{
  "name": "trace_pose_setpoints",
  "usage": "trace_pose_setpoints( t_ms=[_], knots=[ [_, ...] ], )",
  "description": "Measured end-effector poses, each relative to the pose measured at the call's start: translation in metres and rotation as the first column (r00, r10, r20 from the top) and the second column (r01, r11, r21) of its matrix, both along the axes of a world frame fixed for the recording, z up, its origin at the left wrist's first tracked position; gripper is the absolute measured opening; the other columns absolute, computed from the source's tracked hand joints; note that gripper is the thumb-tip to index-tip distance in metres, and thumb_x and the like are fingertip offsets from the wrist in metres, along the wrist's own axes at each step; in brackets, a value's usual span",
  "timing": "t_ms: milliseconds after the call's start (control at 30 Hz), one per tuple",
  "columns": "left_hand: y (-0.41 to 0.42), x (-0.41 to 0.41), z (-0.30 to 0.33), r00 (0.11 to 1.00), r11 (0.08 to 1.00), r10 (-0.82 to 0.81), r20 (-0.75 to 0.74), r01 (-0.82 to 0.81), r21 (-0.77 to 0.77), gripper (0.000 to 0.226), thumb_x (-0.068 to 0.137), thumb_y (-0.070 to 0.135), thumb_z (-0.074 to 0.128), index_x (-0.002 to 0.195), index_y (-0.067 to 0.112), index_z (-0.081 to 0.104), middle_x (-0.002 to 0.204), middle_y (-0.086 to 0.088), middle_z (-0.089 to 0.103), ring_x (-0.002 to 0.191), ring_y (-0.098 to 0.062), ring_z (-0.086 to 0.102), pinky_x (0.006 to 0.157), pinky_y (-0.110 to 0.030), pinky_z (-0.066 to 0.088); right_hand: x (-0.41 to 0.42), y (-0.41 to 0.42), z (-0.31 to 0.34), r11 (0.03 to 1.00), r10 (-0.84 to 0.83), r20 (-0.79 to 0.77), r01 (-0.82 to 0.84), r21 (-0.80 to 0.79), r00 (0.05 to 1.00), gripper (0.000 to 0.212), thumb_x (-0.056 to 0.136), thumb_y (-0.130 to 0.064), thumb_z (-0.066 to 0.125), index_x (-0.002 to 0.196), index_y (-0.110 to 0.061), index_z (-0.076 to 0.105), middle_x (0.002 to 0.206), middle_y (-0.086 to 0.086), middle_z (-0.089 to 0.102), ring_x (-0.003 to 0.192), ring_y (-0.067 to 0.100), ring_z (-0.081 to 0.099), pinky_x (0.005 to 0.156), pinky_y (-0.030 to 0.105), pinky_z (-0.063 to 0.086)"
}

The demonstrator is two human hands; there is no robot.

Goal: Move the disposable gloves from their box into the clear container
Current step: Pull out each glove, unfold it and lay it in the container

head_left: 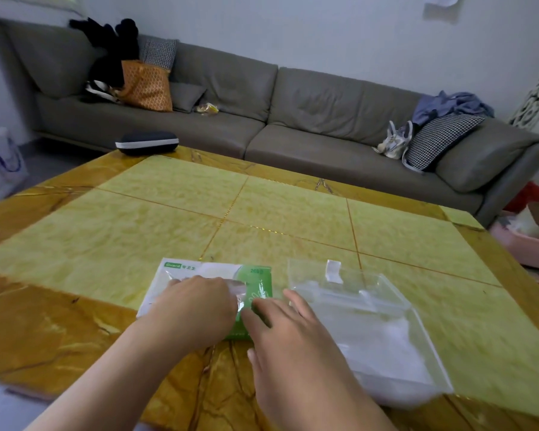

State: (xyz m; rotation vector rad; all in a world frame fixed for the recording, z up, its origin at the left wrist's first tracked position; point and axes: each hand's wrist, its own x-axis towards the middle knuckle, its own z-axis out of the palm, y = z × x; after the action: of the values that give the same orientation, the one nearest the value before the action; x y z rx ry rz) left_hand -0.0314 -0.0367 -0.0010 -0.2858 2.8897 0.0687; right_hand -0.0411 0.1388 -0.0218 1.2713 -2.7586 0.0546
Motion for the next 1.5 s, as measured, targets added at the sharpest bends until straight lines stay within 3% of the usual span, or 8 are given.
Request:
trace_pose_setpoints(
  t_ms=[367,500,567,667,767,1167,1367,1500],
  knots=[
    [-0.013,-0.001,0.008,0.925,0.824,0.327,-0.195,-0.178,0.538,0.035,0.090,0.016,0.053,0.060,0.014,0.036,0.055,-0.003,0.033,0.054,-0.020,0.026,0.048,-0.031,0.024,0.001,0.001,0.001,0.999,0.026,0.059,-0.024,-0.035,0.998,0.069,0.075,-0.026,0.072,0.143,-0.017,0.059,0.145,0.003,0.059,0.136,0.019,0.054,0.124,0.034,0.001],
    [-0.015,0.004,0.021,0.836,0.776,0.433,-0.339,-0.154,0.611,0.024,0.092,0.027,0.066,0.071,0.020,0.076,0.069,0.006,0.074,0.051,-0.014,0.060,0.049,-0.029,0.051,0.001,0.002,-0.004,0.999,0.008,0.096,-0.004,-0.040,0.995,0.070,0.061,-0.031,0.080,0.129,-0.018,0.067,0.132,0.002,0.067,0.123,0.017,0.064,0.121,0.036,0.016],
    [-0.014,0.005,0.021,0.813,0.786,0.450,-0.370,-0.163,0.597,0.013,0.091,0.038,0.071,0.084,0.027,0.073,0.077,0.009,0.074,0.066,-0.009,0.068,0.060,-0.029,0.059,0.002,0.002,0.001,0.998,0.018,0.090,-0.013,-0.061,0.996,0.071,0.071,-0.025,0.077,0.139,-0.016,0.061,0.143,0.005,0.060,0.133,0.020,0.056,0.122,0.034,0.002],
    [-0.012,0.003,0.011,0.858,0.860,0.399,-0.325,-0.227,0.458,0.035,0.084,0.063,0.071,0.089,0.031,0.058,0.081,0.009,0.068,0.070,-0.009,0.066,0.063,-0.034,0.059,0.002,0.002,0.009,0.998,0.039,0.053,-0.036,-0.057,0.998,0.073,0.084,-0.019,0.070,0.153,-0.014,0.047,0.158,0.007,0.045,0.147,0.023,0.039,0.118,0.029,-0.016],
    [-0.010,-0.001,0.001,0.867,0.903,0.380,-0.321,-0.273,0.331,0.030,0.089,0.053,0.071,0.077,0.027,0.061,0.071,0.006,0.067,0.062,-0.014,0.065,0.051,-0.030,0.052,0.004,0.000,0.013,0.997,0.053,0.083,-0.047,-0.069,0.995,0.072,0.087,-0.018,0.068,0.155,-0.014,0.043,0.159,0.007,0.042,0.149,0.022,0.035,0.115,0.027,-0.021],
    [-0.029,0.007,0.019,0.765,0.870,0.483,-0.426,-0.361,0.337,0.017,0.089,0.014,0.057,0.087,0.025,0.070,0.080,0.003,0.067,0.066,-0.020,0.064,0.060,-0.035,0.058,0.005,0.002,0.015,0.996,0.058,0.088,-0.053,-0.068,0.994,0.066,0.086,-0.019,0.068,0.150,-0.013,0.050,0.157,0.006,0.046,0.146,0.021,0.040,0.117,0.028,-0.018],
    [-0.027,0.008,0.021,0.967,0.942,0.175,-0.182,-0.111,0.316,0.025,0.096,0.018,0.055,0.088,0.025,0.078,0.077,0.013,0.071,0.062,-0.006,0.066,0.056,-0.026,0.057,0.005,0.001,0.012,0.997,0.047,0.094,-0.042,-0.061,0.994,0.056,0.087,-0.017,0.064,0.142,-0.015,0.053,0.145,0.003,0.052,0.137,0.022,0.045,0.119,0.028,-0.017],
    [-0.027,0.005,0.021,0.980,0.927,0.120,-0.160,-0.053,0.370,0.031,0.102,0.026,0.056,0.075,0.028,0.071,0.065,0.010,0.062,0.055,-0.008,0.053,0.051,-0.021,0.038,0.005,-0.001,0.010,0.999,0.016,0.077,-0.013,-0.037,0.997,0.052,0.082,-0.017,0.064,0.134,-0.015,0.059,0.134,0.003,0.058,0.128,0.024,0.053,0.124,0.032,-0.007]
  ],
)
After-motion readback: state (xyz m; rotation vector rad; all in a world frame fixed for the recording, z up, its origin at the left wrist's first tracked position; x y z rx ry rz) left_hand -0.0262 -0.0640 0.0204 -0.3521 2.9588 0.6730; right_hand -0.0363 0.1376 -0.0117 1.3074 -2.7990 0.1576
